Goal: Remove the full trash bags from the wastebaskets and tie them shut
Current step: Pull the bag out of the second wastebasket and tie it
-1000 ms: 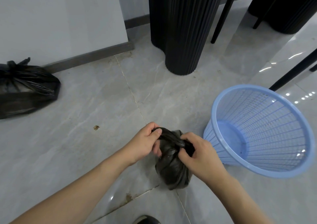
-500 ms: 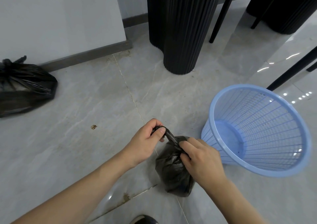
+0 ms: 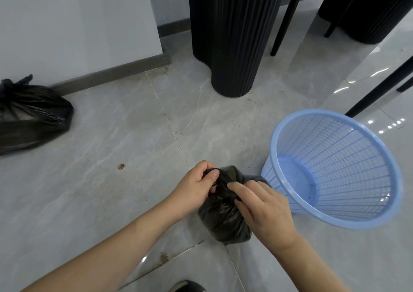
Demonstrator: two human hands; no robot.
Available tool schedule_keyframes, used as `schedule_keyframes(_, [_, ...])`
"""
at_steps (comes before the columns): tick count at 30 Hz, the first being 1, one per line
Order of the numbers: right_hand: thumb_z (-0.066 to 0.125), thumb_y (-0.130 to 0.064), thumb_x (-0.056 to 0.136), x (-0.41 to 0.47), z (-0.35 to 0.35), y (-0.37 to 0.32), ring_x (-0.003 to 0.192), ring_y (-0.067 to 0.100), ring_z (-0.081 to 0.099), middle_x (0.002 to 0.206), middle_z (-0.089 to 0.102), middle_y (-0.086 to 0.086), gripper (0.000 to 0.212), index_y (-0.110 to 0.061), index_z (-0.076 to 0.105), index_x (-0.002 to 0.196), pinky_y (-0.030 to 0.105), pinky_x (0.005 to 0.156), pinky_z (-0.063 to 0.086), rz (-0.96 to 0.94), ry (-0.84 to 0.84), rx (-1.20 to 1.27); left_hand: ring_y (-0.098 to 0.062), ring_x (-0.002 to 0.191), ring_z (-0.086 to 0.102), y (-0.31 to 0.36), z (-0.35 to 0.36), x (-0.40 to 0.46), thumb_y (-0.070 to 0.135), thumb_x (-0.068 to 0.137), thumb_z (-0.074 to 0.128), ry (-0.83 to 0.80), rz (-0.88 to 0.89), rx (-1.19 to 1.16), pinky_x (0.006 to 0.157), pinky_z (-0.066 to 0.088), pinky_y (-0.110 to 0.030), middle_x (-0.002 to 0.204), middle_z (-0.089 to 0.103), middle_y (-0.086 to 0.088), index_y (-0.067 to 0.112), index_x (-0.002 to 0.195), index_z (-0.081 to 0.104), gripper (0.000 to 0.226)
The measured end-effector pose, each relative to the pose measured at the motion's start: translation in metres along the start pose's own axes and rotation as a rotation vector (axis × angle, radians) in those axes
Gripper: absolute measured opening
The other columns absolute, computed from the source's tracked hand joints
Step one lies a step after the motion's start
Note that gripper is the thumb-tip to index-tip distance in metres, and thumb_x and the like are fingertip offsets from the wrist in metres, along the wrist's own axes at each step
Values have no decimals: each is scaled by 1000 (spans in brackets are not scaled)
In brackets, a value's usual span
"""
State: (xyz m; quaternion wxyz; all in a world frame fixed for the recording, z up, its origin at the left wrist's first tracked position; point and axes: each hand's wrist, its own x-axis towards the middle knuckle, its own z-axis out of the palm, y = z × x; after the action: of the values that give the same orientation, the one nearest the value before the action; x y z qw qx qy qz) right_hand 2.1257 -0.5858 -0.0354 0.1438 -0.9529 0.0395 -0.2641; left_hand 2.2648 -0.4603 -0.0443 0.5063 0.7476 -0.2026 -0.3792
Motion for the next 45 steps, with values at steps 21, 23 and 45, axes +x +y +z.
schedule_keyframes(21, [69, -14, 79, 31, -1, -3, 51, 13, 50, 59, 59, 3, 4, -13, 66, 77, 25, 51, 41, 1130, -318, 927, 1, 69, 45, -10, -8, -8, 23, 87, 57, -1, 254, 639, 72, 32, -27, 84, 52, 16, 30, 88, 56, 7])
schedule_keyframes(23, [68, -18, 79, 31, 0, -5, 51, 11, 48, 53, 56, -2, 15, -13, 65, 65, 25, 51, 41, 1098, -338, 857, 5, 69, 46, -9, -7, -8, 24, 88, 55, -14, 241, 634, 71, 31, -26, 86, 53, 14, 33, 87, 52, 10])
schedule_keyframes(45, [64, -17, 80, 25, -1, 5, 47, 10, 45, 55, 51, 0, 16, -11, 57, 67, 22, 43, 35, 1152, -362, 855, -6, 74, 52, -17, -11, -3, 30, 86, 50, 13, 122, 537, 65, 33, -25, 83, 54, 18, 39, 80, 51, 10])
